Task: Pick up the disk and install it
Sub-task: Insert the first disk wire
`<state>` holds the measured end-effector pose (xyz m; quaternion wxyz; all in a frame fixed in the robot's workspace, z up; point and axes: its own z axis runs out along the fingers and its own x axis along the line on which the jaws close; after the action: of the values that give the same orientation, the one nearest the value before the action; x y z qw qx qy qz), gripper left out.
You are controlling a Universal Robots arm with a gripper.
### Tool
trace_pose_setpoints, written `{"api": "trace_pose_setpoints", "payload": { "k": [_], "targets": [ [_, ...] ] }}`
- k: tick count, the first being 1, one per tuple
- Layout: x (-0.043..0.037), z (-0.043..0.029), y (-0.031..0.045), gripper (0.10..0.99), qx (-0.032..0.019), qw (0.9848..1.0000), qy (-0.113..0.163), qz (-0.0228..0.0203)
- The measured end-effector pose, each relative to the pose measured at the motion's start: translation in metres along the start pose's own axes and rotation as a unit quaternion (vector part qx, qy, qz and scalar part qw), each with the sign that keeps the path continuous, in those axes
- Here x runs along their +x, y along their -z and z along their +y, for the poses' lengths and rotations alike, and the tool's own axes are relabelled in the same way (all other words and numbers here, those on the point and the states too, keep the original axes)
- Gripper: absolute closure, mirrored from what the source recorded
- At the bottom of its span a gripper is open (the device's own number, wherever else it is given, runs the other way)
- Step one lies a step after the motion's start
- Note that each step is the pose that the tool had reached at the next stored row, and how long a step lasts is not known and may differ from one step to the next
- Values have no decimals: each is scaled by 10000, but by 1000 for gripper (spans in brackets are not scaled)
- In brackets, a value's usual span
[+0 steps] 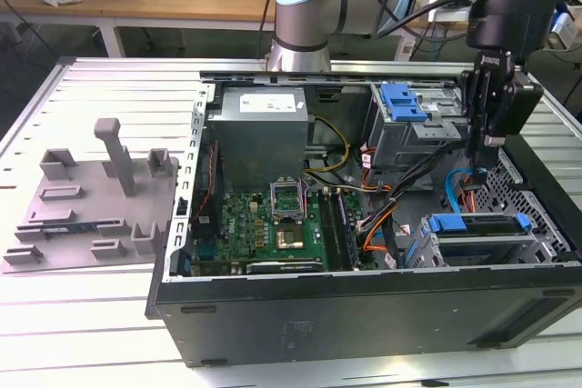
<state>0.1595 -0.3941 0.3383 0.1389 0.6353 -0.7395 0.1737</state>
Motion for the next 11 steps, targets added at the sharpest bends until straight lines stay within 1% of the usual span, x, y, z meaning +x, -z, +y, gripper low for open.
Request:
{"api": "trace_pose_setpoints", "payload": {
  "k": [2,5,6,11],
  "targets": [
    [-5,0,-8,733,6,10000,-8,9],
    [-20,2,-9,733,37,10000,-22,29],
    [-26,4,-6,733,40,10000,-22,41],
    [-57,10,8,733,43,10000,-22,60]
  ]
}}
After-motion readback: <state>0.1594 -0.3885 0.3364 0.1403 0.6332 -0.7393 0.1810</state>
